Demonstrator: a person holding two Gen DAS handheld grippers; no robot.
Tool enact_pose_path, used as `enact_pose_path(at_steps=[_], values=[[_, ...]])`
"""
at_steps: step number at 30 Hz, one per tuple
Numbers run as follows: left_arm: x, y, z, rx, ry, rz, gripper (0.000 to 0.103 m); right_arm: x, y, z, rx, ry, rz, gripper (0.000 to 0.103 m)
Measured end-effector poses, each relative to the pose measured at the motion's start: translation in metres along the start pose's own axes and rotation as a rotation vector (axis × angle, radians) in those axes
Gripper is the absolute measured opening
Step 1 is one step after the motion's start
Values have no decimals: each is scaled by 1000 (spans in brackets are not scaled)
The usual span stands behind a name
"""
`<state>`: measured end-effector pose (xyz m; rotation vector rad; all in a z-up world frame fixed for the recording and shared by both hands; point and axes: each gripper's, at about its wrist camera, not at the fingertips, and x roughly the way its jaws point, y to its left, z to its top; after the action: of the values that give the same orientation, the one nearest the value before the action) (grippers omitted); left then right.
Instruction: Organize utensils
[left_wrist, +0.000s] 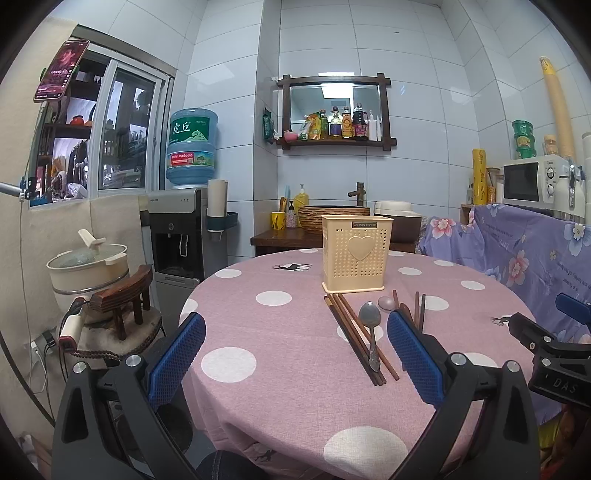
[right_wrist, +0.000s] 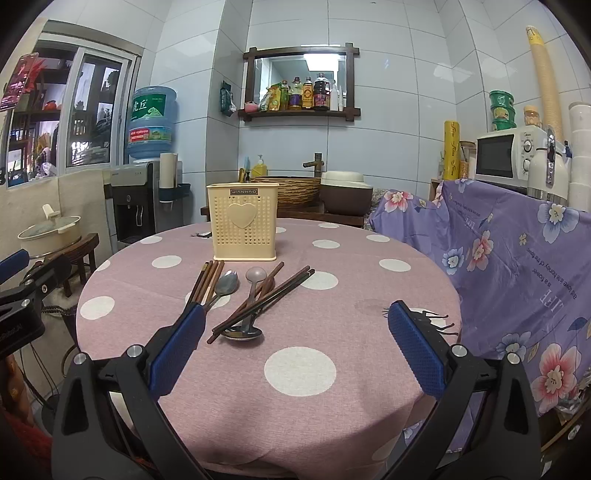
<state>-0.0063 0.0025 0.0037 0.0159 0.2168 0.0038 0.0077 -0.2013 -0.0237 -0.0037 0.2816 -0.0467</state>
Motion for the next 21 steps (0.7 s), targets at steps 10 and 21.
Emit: enact_pose_path(at_steps=[10, 21], values=[[1, -2, -1, -2, 3, -4, 98, 0, -1, 3, -2, 4, 3, 98], [1, -2, -1, -3, 4, -3, 98, -1, 0, 3, -3, 3, 2, 98]])
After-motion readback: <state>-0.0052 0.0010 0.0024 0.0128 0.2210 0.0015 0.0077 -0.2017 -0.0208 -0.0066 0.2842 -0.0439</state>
